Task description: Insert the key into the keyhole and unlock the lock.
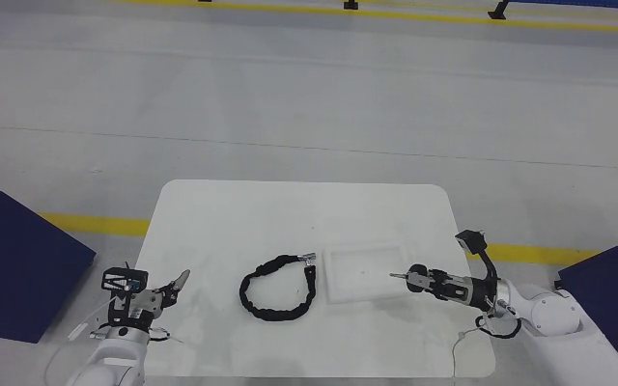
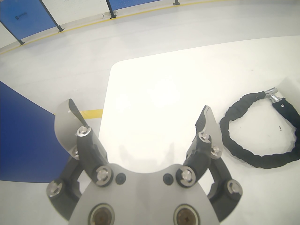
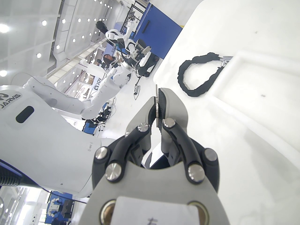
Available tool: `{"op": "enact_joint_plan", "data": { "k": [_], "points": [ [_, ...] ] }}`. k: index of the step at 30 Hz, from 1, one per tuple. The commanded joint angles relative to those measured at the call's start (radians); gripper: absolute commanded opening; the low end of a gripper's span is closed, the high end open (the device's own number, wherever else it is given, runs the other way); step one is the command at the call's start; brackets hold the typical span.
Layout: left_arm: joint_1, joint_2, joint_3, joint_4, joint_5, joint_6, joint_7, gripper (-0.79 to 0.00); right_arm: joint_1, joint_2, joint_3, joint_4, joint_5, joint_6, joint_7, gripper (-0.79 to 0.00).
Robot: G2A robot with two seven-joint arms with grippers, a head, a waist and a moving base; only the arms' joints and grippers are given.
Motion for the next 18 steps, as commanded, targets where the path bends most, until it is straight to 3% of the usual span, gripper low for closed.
{"op": "enact_joint_plan", "data": {
  "k": [1, 5, 9, 18],
  "points": [
    [-0.009, 0.002, -0.006, -0.005, 0.016, -0.014, -0.014, 0.000, 0.000, 0.000, 0.000, 0.000, 0.000, 0.000, 0.000, -0.785],
    [-0.062, 0.006, 0.008, -0.059, 0.087, -0.065, -0.146, 0.000, 0.000, 0.000, 0.000, 0.000, 0.000, 0.000, 0.000, -0.785],
    [-0.174, 0.008, 0.065, -0.082, 0.140, -0.135, -0.306, 0.000, 0.000, 0.000, 0.000, 0.000, 0.000, 0.000, 0.000, -0.785],
    [-0.510, -0.012, 0.299, 0.031, 0.202, -0.313, -0.604, 0.000, 0.000, 0.000, 0.000, 0.000, 0.000, 0.000, 0.000, -0.785]
  ]
}}
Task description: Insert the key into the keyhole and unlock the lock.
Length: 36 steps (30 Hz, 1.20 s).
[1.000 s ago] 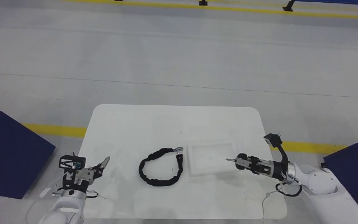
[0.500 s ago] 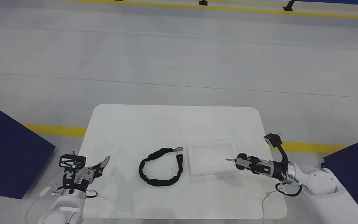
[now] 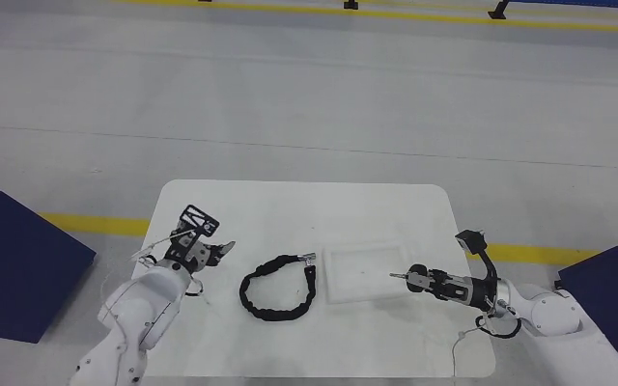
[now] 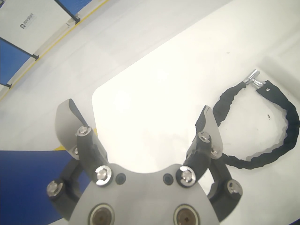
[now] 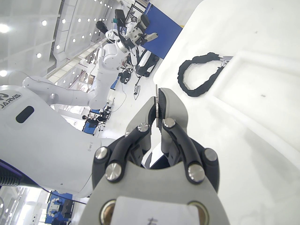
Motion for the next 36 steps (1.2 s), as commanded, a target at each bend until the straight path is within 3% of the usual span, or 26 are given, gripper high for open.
{"op": "enact_joint_plan", "data": {
  "k": [1, 6, 10, 21, 26, 36],
  "points": [
    [-0.081, -0.007, 0.063, 0.045, -0.001, -0.062, -0.060, 0.000, 0.000, 0.000, 0.000, 0.000, 0.000, 0.000, 0.000, -0.785],
    [-0.242, -0.030, 0.207, 0.198, -0.028, -0.207, -0.153, 0.000, 0.000, 0.000, 0.000, 0.000, 0.000, 0.000, 0.000, -0.785],
    [-0.344, -0.056, 0.310, 0.352, -0.067, -0.263, -0.165, 0.000, 0.000, 0.000, 0.000, 0.000, 0.000, 0.000, 0.000, -0.785],
    [-0.572, -0.142, 0.519, 0.683, -0.259, -0.433, -0.236, 0.000, 0.000, 0.000, 0.000, 0.000, 0.000, 0.000, 0.000, -0.785],
    [-0.655, -0.190, 0.594, 0.831, -0.323, -0.425, -0.252, 0.000, 0.000, 0.000, 0.000, 0.000, 0.000, 0.000, 0.000, -0.785],
    [-0.753, -0.285, 0.709, 1.104, -0.378, -0.429, -0.153, 0.000, 0.000, 0.000, 0.000, 0.000, 0.000, 0.000, 0.000, -0.785]
  ]
}}
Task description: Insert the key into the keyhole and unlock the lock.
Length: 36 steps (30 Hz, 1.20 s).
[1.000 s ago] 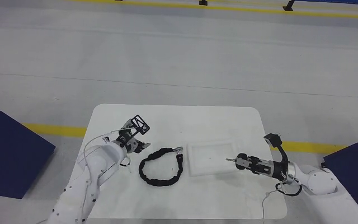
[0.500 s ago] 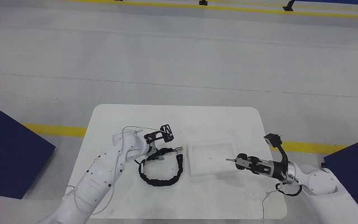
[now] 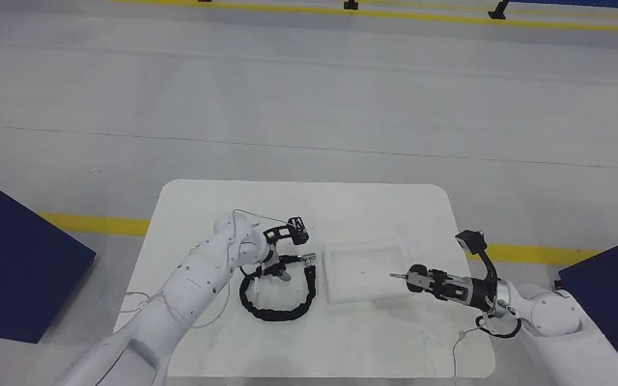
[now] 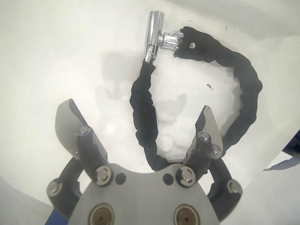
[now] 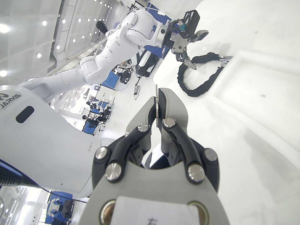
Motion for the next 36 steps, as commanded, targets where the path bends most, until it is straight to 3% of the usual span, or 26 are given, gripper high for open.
{"op": "enact_joint_plan", "data": {
  "k": [1, 16, 17, 20, 22, 25, 31, 36],
  "points": [
    [-0.014, -0.019, 0.017, 0.054, -0.014, -0.006, 0.015, 0.000, 0.000, 0.000, 0.000, 0.000, 0.000, 0.000, 0.000, -0.785],
    [-0.082, -0.124, 0.092, 0.297, -0.026, -0.002, 0.117, -0.012, 0.000, 0.000, 0.000, 0.000, 0.000, 0.000, 0.000, -0.785],
    [-0.085, -0.129, 0.095, 0.309, -0.024, 0.000, 0.121, -0.071, 0.000, 0.000, 0.000, 0.000, 0.000, 0.000, 0.000, -0.785],
    [-0.092, -0.142, 0.102, 0.340, -0.021, -0.004, 0.132, -0.360, 0.000, 0.000, 0.000, 0.000, 0.000, 0.000, 0.000, -0.785],
    [-0.097, -0.150, 0.106, 0.360, -0.019, -0.007, 0.138, -0.434, 0.000, 0.000, 0.000, 0.000, 0.000, 0.000, 0.000, -0.785],
    [-0.105, -0.159, 0.109, 0.384, -0.016, -0.010, 0.149, -0.511, 0.000, 0.000, 0.000, 0.000, 0.000, 0.000, 0.000, -0.785],
    [-0.119, -0.171, 0.112, 0.420, -0.010, -0.024, 0.167, -0.520, 0.000, 0.000, 0.000, 0.000, 0.000, 0.000, 0.000, -0.785],
    [-0.126, -0.179, 0.115, 0.438, -0.002, -0.023, 0.178, -0.656, 0.000, 0.000, 0.000, 0.000, 0.000, 0.000, 0.000, -0.785]
  ]
}}
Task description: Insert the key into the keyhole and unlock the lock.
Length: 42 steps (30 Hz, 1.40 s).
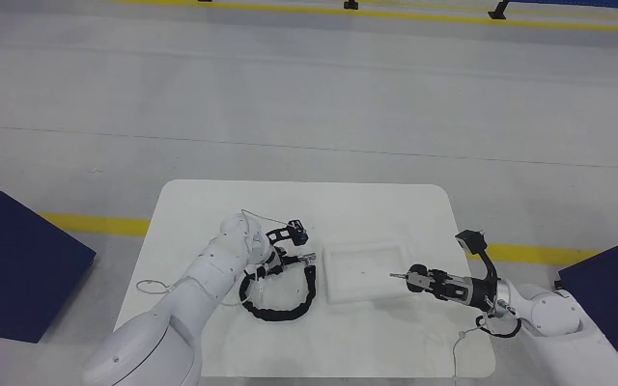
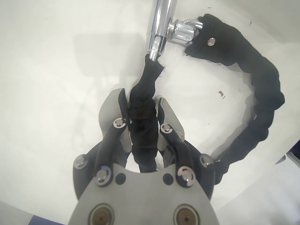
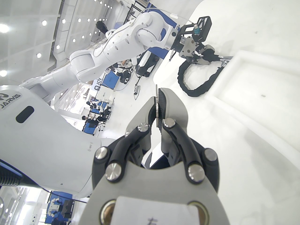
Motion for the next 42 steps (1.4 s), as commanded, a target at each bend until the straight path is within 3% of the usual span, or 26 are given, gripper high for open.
{"op": "enact_joint_plan", "data": {
  "k": [1, 6, 7, 8, 13, 21, 27, 32, 37, 42],
  "points": [
    [-0.001, -0.003, 0.001, 0.005, 0.003, 0.000, 0.005, -0.668, 0.000, 0.000, 0.000, 0.000, 0.000, 0.000, 0.000, -0.785],
    [-0.001, -0.010, 0.003, 0.016, 0.008, 0.002, 0.012, -0.674, 0.000, 0.000, 0.000, 0.000, 0.000, 0.000, 0.000, -0.785],
    [0.000, -0.011, 0.004, 0.017, 0.010, 0.004, 0.013, -0.699, 0.000, 0.000, 0.000, 0.000, 0.000, 0.000, 0.000, -0.785],
    [0.001, -0.013, 0.006, 0.019, 0.015, 0.008, 0.013, -0.782, 0.000, 0.000, 0.000, 0.000, 0.000, 0.000, 0.000, -0.785],
    [0.001, -0.018, 0.009, 0.029, 0.026, 0.021, 0.024, -0.785, 0.000, 0.000, 0.000, 0.000, 0.000, 0.000, 0.000, -0.785],
    [-0.011, -0.005, 0.003, 0.049, 0.054, 0.079, 0.133, -0.785, 0.000, 0.000, 0.000, 0.000, 0.000, 0.000, 0.000, -0.785],
    [-0.001, 0.016, 0.010, 0.033, 0.110, 0.118, 0.235, -0.785, 0.000, 0.000, 0.000, 0.000, 0.000, 0.000, 0.000, -0.785],
    [0.026, 0.037, 0.014, -0.011, 0.168, 0.233, 0.315, -0.785, 0.000, 0.000, 0.000, 0.000, 0.000, 0.000, 0.000, -0.785],
    [0.060, 0.069, 0.008, -0.095, 0.219, 0.320, 0.355, -0.785, 0.000, 0.000, 0.000, 0.000, 0.000, 0.000, 0.000, -0.785],
    [0.121, 0.118, -0.006, -0.239, 0.318, 0.473, 0.356, -0.785, 0.000, 0.000, 0.000, 0.000, 0.000, 0.000, 0.000, -0.785]
  ]
}}
